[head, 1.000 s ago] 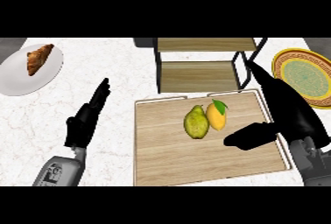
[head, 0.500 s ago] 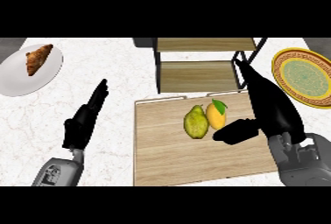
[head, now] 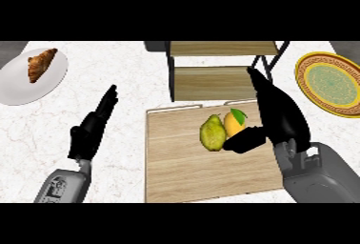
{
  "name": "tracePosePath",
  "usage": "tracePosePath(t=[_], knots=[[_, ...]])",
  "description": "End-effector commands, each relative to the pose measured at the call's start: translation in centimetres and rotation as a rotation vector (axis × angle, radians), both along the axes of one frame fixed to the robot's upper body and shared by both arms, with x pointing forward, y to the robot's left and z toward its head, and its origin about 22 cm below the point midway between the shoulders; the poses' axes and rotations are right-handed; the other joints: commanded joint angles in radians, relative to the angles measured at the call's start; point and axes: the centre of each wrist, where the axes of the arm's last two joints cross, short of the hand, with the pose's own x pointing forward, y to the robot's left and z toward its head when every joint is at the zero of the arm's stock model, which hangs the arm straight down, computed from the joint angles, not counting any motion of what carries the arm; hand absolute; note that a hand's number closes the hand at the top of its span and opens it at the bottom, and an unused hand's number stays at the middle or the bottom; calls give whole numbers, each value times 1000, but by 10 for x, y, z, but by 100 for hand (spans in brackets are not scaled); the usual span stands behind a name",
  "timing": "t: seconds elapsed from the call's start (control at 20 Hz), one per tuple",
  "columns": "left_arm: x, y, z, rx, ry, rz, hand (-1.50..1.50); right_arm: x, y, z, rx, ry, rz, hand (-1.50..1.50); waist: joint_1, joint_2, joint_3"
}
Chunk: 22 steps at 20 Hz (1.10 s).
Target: Pick the lemon from the tray and place it in the tiered shelf
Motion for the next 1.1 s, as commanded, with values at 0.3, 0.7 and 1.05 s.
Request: tracePosePath(t=[0.3,0.7,1.05], knots=[[19,-20,1,-1,16,16,0,-2,-5,-18,-44,97,-103,-150,-9,1,0],[-11,-5,5,-3,-3,-3,0,8,0,-18,-80,150,-128,-150,1,-1,0],[3,-11,3,-20,5,4,0,28,3,-32,-103,164,-132,-150,2,1,0]])
